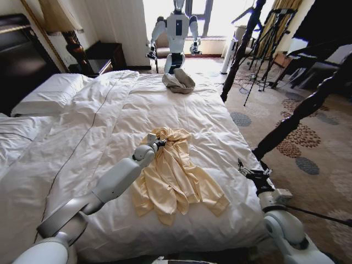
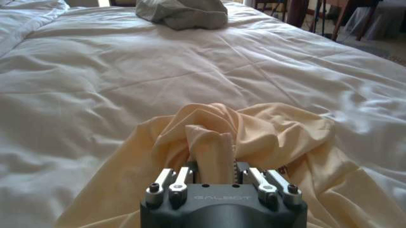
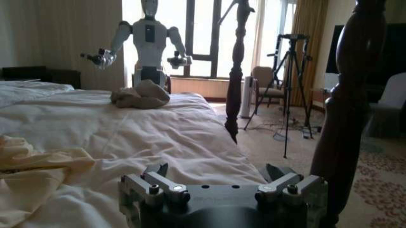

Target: Pick up the clothes from the bed and hang them on the clothes hanger.

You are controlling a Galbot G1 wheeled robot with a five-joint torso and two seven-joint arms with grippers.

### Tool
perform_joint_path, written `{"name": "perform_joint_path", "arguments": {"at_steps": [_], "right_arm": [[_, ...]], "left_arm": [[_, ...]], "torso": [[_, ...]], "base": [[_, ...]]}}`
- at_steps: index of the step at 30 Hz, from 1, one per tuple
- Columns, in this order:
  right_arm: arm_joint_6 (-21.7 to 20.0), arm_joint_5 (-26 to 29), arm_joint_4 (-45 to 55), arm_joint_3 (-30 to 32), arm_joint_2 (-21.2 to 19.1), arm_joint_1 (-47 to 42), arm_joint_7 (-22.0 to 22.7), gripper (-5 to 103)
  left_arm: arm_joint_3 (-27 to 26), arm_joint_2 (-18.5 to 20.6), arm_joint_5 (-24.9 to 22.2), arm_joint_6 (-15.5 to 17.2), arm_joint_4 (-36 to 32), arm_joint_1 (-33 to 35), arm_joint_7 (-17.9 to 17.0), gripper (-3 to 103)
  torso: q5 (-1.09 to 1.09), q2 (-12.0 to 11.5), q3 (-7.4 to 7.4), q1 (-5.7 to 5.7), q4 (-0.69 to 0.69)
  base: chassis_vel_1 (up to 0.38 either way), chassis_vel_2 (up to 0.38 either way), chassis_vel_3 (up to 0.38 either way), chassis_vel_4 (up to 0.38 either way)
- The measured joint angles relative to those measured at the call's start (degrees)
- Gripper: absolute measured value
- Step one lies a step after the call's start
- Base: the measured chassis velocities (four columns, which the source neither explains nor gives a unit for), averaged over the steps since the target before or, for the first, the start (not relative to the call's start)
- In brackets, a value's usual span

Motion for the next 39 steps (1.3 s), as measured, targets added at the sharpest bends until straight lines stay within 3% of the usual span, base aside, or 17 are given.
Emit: {"name": "perform_joint_path", "arguments": {"at_steps": [3,15,23,25,27,33,35,39], "right_arm": [[0.0,0.0,0.0,0.0,0.1,0.0,0.0,100],[-0.6,-0.1,-0.1,-0.5,0.6,0.4,0.0,100],[-0.7,-0.1,-0.3,-0.4,0.6,0.4,0.1,100],[-0.7,-0.1,-0.3,-0.4,0.6,0.4,0.1,100],[-0.7,-0.1,-0.3,-0.4,0.6,0.4,0.1,100],[-0.7,-0.1,-0.4,-0.4,0.6,0.3,0.2,100],[-0.7,-0.1,-0.4,-0.4,0.6,0.3,0.2,100],[-0.8,-0.1,-0.6,-0.4,0.5,0.6,0.3,100]], "left_arm": [[-0.2,0.5,-0.1,0.1,-0.3,0.0,0.0,35],[-0.5,2.6,-0.4,0.1,-2.3,2.7,0.5,2],[-0.5,2.8,-0.5,-0.2,-2.9,3.1,0.5,-2],[-0.5,2.8,-0.8,-0.5,-3.3,3.0,0.4,6],[-0.5,2.8,-0.9,-0.6,-3.5,3.0,0.3,6],[-0.6,2.8,-1.0,-0.9,-3.2,2.8,0.6,36],[-0.6,2.8,-1.0,-1.0,-3.2,2.8,0.8,36],[-0.9,4.0,-1.0,-1.0,-3.7,2.8,1.8,23]], "torso": [[0.01,0.0,0.0,0.0,0.0],[0.0,0.0,0.0,0.0,0.0],[0.0,0.0,0.0,0.0,0.0],[0.01,0.0,0.0,0.0,0.0],[0.01,0.0,0.0,0.0,0.0],[0.0,0.0,0.0,0.0,0.0],[0.0,0.0,0.0,0.0,0.0],[0.01,0.0,0.0,0.0,0.0]], "base": [[0.0,0.0,0.0,0.0],[0.0,0.0,0.0,0.0],[0.0,0.0,0.0,0.0],[0.0,0.0,0.0,0.0],[0.0,0.0,0.0,0.0],[0.0,0.0,0.0,0.0],[0.0,0.0,0.0,0.0],[0.0,0.0,0.0,0.0]]}}
